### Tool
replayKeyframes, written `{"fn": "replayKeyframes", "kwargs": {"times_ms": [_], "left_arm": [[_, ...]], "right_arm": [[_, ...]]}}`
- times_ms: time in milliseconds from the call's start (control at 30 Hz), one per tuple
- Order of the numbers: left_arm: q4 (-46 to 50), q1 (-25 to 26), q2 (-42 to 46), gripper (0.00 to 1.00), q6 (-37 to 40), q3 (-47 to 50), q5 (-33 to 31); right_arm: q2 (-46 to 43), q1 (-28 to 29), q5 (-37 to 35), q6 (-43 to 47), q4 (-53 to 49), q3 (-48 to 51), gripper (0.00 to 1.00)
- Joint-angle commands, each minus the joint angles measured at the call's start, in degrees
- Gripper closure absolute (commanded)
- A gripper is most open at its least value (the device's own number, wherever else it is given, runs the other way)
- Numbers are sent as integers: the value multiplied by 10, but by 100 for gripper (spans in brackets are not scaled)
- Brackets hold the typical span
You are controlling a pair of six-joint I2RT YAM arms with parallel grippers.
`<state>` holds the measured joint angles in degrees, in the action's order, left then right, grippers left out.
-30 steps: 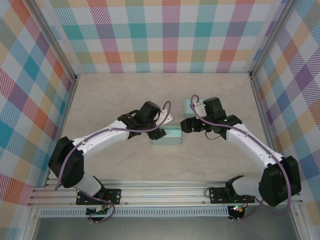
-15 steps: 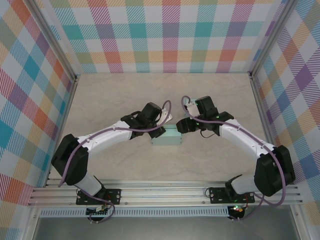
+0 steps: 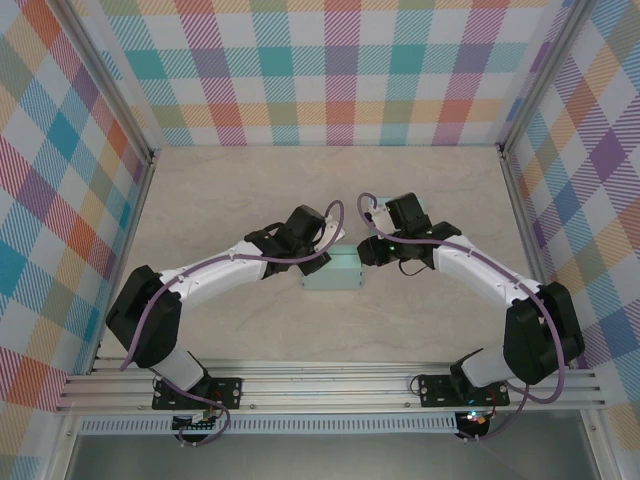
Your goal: Fold the paper box
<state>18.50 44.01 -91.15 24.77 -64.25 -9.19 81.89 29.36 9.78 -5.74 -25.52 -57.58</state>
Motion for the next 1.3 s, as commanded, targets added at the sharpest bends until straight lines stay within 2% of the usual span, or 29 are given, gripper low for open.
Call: {"fn": "replayKeyframes", "kwargs": {"times_ms": [0, 67, 200, 300, 500, 533, 600, 700, 933, 1100, 1267], "left_arm": [[6, 11, -9, 53, -16, 11, -31], [3, 16, -8, 59, -31, 10, -47], [-6, 31, -5, 68, -62, 14, -81], [-13, 44, -5, 69, -78, 18, -110], [-21, 66, -9, 69, -86, 21, -118], [-21, 68, -11, 69, -85, 19, -120], [-21, 69, -16, 69, -81, 20, -129], [-21, 69, -18, 69, -72, 20, -132], [-21, 69, -27, 68, -55, 20, -132], [-21, 70, -41, 68, -52, 14, -139], [-21, 77, -56, 68, -45, 11, -163]], "right_arm": [[0, 11, -18, -14, -15, -25, 75], [-1, 17, -28, -27, -21, -28, 79], [-1, 35, -48, -58, -35, -40, 80], [1, 48, -58, -78, -36, -44, 80], [18, 72, -122, -107, -35, -48, 83], [21, 75, -133, -109, -37, -49, 83], [26, 78, -165, -112, -39, -50, 73], [30, 77, -191, -101, -35, -47, 73], [25, 78, -199, -77, -2, -40, 84], [16, 78, -170, -79, -28, -71, 100], [22, 78, -153, -94, -65, -105, 100]]}}
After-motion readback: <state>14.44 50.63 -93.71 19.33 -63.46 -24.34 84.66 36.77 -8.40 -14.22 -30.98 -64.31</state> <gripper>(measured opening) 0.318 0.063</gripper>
